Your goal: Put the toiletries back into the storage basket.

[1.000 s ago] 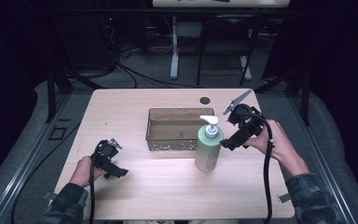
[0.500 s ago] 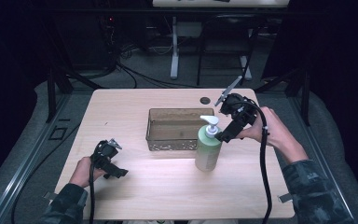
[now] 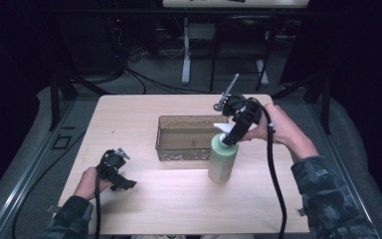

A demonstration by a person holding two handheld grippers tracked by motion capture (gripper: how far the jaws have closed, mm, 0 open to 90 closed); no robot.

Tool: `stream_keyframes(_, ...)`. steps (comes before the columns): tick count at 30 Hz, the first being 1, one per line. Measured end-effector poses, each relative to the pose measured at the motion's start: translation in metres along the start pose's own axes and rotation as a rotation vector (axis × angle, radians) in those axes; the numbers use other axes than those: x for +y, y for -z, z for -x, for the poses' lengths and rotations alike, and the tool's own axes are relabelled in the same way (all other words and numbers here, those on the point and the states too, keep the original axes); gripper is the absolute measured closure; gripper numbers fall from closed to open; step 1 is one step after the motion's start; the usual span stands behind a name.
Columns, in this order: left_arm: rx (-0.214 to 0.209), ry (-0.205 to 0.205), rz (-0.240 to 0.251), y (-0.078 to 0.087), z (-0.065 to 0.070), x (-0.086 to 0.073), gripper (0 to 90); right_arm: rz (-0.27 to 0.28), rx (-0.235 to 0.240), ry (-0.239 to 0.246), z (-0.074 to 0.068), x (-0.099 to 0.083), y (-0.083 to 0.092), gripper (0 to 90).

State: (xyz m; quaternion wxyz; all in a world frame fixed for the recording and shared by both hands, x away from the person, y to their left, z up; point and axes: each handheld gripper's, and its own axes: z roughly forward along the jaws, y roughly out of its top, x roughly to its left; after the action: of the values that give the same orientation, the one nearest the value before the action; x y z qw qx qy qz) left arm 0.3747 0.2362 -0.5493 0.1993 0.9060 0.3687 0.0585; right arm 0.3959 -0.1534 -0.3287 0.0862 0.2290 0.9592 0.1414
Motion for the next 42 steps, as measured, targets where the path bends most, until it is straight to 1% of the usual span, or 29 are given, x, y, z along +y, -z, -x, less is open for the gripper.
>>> stream_keyframes(1, 0.0, -0.001, -0.001, 0.0, 0.0, 0.0, 3.8, 0.001, 0.011, 0.003, 0.001, 0.001, 0.0, 23.3)
stream_keyframes(3, -0.001, -0.002, -0.001, 0.0, 0.0, 0.0, 4.0, -0.024, 0.02, 0.005, 0.002, 0.005, 0.0, 30.2)
stream_keyframes(4, -0.002, -0.001, -0.001, 0.0, 0.0, 0.0, 4.1, -0.041, 0.01, 0.006, 0.002, 0.009, 0.0, 34.5)
stream_keyframes(5, -0.002, -0.001, -0.002, 0.0, 0.0, 0.0, 4.1, -0.041, 0.01, 0.006, 0.002, 0.009, 0.0, 34.5)
stream_keyframes(6, -0.002, -0.001, -0.003, 0.0, 0.0, 0.0, 4.1, -0.043, 0.013, 0.002, 0.002, 0.012, -0.001, 39.3)
stream_keyframes(8, -0.003, -0.002, -0.002, 0.0, 0.001, 0.0, 4.1, -0.069, 0.01, 0.017, 0.001, 0.018, -0.003, 41.4)
stream_keyframes(13, -0.007, -0.002, -0.002, 0.0, 0.0, 0.0, 4.1, -0.137, 0.016, 0.061, -0.004, 0.03, -0.01, 50.6)
stream_keyframes(16, -0.008, 0.0, 0.0, 0.0, 0.0, 0.0, 4.1, -0.185, 0.016, 0.08, -0.005, 0.034, -0.014, 52.8)
stream_keyframes(19, -0.008, -0.001, 0.0, 0.0, 0.0, 0.0, 4.1, -0.217, 0.01, 0.086, -0.005, 0.035, -0.016, 56.2)
stream_keyframes(21, -0.008, -0.003, 0.0, 0.0, 0.0, 0.0, 4.1, -0.224, 0.007, 0.089, -0.005, 0.035, -0.017, 59.0)
stream_keyframes(24, -0.007, -0.003, -0.001, 0.0, 0.0, 0.0, 4.1, -0.238, 0.015, 0.092, -0.004, 0.035, -0.017, 61.2)
stream_keyframes(25, -0.007, -0.003, -0.002, 0.0, 0.0, 0.0, 4.1, -0.241, 0.021, 0.099, -0.004, 0.034, -0.017, 61.7)
stream_keyframes(35, -0.007, -0.003, -0.001, 0.0, 0.0, 0.0, 4.2, -0.253, 0.036, 0.116, -0.004, 0.035, -0.017, 62.9)
stream_keyframes(42, -0.002, -0.008, -0.001, 0.0, 0.001, 0.0, 4.3, -0.25, 0.044, 0.126, -0.003, 0.035, -0.017, 62.9)
